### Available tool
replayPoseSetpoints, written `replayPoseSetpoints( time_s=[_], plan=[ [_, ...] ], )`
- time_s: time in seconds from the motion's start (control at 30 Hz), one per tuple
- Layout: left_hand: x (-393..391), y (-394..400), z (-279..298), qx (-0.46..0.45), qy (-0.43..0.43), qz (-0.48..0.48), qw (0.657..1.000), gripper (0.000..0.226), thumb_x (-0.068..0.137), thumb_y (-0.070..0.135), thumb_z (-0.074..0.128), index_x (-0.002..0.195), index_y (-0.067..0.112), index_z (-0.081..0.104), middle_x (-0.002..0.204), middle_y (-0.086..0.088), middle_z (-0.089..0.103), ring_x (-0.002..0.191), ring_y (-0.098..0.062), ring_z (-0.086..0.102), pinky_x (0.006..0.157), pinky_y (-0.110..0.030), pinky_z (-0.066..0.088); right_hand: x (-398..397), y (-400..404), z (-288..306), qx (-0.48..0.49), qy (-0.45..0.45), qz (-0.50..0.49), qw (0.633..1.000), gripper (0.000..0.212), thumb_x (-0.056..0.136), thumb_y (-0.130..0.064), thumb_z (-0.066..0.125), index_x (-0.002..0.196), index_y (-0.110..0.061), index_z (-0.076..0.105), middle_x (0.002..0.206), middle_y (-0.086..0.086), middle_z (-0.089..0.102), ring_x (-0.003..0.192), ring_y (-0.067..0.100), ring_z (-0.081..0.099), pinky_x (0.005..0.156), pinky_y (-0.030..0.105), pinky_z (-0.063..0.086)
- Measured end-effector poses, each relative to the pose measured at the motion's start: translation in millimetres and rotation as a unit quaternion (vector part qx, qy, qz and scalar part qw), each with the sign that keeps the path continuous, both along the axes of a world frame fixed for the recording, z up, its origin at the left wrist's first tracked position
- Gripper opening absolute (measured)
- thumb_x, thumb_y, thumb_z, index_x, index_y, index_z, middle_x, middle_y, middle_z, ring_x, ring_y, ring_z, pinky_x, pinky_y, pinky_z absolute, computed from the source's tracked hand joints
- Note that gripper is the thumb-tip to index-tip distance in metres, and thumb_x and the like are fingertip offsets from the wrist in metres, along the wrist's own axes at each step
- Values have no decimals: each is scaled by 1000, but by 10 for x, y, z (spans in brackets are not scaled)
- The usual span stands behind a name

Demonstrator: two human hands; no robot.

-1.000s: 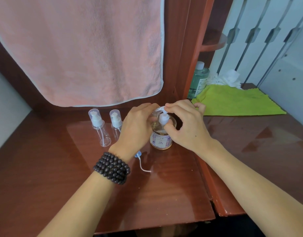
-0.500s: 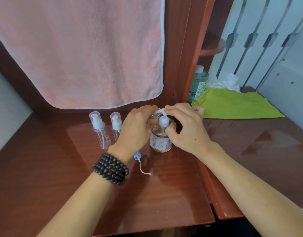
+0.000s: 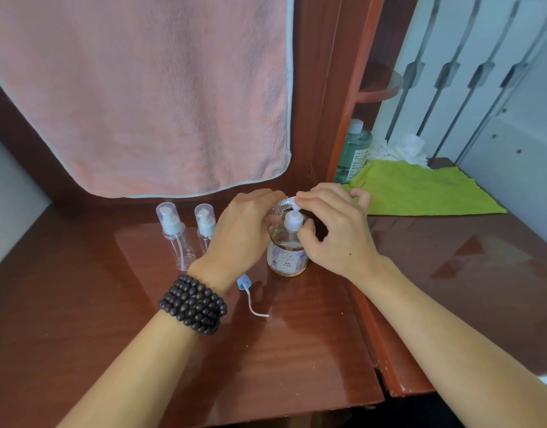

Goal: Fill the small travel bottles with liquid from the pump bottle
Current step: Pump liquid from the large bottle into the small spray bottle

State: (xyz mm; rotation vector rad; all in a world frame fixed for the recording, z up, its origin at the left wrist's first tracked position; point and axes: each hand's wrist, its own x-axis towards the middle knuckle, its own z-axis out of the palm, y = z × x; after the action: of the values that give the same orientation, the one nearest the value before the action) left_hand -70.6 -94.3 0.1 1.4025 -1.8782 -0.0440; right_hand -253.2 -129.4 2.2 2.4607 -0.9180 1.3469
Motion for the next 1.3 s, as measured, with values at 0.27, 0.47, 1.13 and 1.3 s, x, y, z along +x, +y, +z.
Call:
replayPoseSetpoints(
  time_s=[0.27, 0.47, 1.13, 1.3],
  plan=[
    [-19, 7, -103, 9, -3, 6, 1000, 37, 84, 18, 42, 111, 17, 68, 89, 5, 64, 81, -26, 62, 70, -46, 53, 82, -9, -49, 14, 21, -27, 999, 20, 66, -13, 62, 83, -14, 72, 85, -6, 67, 95, 16, 65, 86, 43, 29],
    [4, 13, -47, 9, 3, 9, 1000, 33, 84, 13, 48, 110, 19, 68, 89, 6, 64, 82, -25, 62, 72, -46, 52, 69, 8, -36, 13, 5, -14, 1000, 26, 67, -13, 61, 89, -14, 74, 96, -8, 71, 98, 14, 66, 86, 47, 33],
    [28, -18, -55, 12, 0, 3, 1000, 35, 83, 13, 49, 112, 26, 65, 92, 12, 63, 83, -24, 61, 73, -46, 53, 19, -17, -35, -7, -1, -1, 1000, 28, 66, -9, 63, 91, -14, 75, 100, -9, 71, 95, 14, 67, 85, 48, 34],
    [23, -3, -93, 6, 2, 8, 1000, 36, 82, 15, 49, 112, 27, 63, 96, 11, 65, 87, -26, 63, 74, -47, 54, 27, -27, -43, 1, -2, 6, 1000, 27, 67, -10, 62, 90, -14, 76, 99, -9, 72, 94, 13, 67, 84, 46, 33]
  ],
)
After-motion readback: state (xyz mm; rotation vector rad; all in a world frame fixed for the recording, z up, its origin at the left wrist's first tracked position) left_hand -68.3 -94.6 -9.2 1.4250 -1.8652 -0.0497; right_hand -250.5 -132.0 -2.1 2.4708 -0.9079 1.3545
